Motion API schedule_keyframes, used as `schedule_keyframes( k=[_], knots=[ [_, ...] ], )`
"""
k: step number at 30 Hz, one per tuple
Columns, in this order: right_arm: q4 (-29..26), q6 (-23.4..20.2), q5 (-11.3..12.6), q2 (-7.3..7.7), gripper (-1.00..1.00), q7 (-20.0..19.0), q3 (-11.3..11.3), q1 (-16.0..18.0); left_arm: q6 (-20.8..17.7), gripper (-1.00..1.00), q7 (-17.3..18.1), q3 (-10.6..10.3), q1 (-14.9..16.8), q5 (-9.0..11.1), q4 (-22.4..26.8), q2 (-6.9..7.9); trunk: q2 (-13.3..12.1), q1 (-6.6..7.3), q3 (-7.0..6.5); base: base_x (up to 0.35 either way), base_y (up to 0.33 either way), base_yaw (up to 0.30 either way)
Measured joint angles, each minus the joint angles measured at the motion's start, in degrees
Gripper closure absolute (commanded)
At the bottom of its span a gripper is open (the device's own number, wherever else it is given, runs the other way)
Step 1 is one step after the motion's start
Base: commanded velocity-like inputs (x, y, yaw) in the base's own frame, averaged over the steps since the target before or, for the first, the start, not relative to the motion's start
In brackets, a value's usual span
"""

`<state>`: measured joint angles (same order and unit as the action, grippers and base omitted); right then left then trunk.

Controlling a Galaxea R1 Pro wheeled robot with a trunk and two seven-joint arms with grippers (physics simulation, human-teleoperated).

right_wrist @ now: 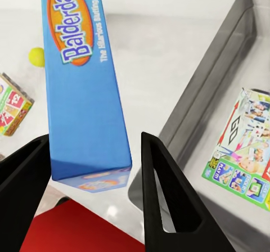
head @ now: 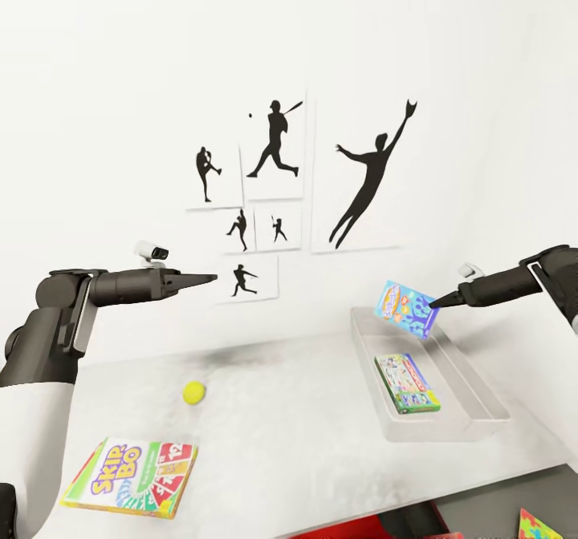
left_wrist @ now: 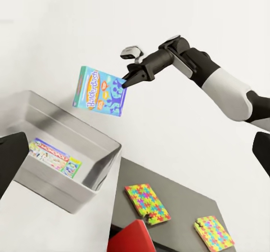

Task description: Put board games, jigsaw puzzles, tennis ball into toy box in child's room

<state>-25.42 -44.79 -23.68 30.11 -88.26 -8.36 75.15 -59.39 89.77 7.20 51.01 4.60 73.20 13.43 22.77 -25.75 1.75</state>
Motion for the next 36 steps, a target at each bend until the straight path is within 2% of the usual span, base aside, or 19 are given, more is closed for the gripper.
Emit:
schedule_keyframes(
  k=[15, 21, 27, 30, 36],
  knots=[
    [-0.1, -0.1, 0.1, -0.31, 1.00, -0.1, 0.1, 1.0, 0.0, -1.00, 0.0, 0.1, 0.1, 0.0, 0.3, 0.07, 0.0, 0.00, 1.41, 0.000, 0.000, -0.100],
    [-0.2, -2.1, 0.1, -0.60, 1.00, 0.0, 0.1, 2.1, 0.0, -1.00, 0.0, 0.1, 0.1, -0.1, 1.5, 0.15, 0.0, 0.00, 1.98, 0.000, 0.000, -0.114],
    [-0.2, -3.4, 0.1, -1.60, 1.00, 0.1, 0.0, 2.9, 0.0, -1.00, 0.0, 0.1, 0.1, -0.1, 1.8, 0.55, 0.0, 0.00, 2.55, 0.000, 0.000, -0.114],
    [-0.2, -3.5, 0.1, -2.67, 1.00, 0.1, 0.1, 3.4, 0.0, -1.00, 0.0, 0.2, 0.2, -0.1, 1.8, 1.21, 0.0, 0.00, 2.83, 0.000, 0.000, -0.110],
    [-0.2, -3.6, 0.0, -4.27, 1.00, 0.1, 0.0, 4.5, 0.0, -1.00, 0.0, 0.4, 0.2, 0.0, 1.8, 1.45, 0.0, 0.00, 3.39, 0.000, 0.000, -0.054]
  ],
)
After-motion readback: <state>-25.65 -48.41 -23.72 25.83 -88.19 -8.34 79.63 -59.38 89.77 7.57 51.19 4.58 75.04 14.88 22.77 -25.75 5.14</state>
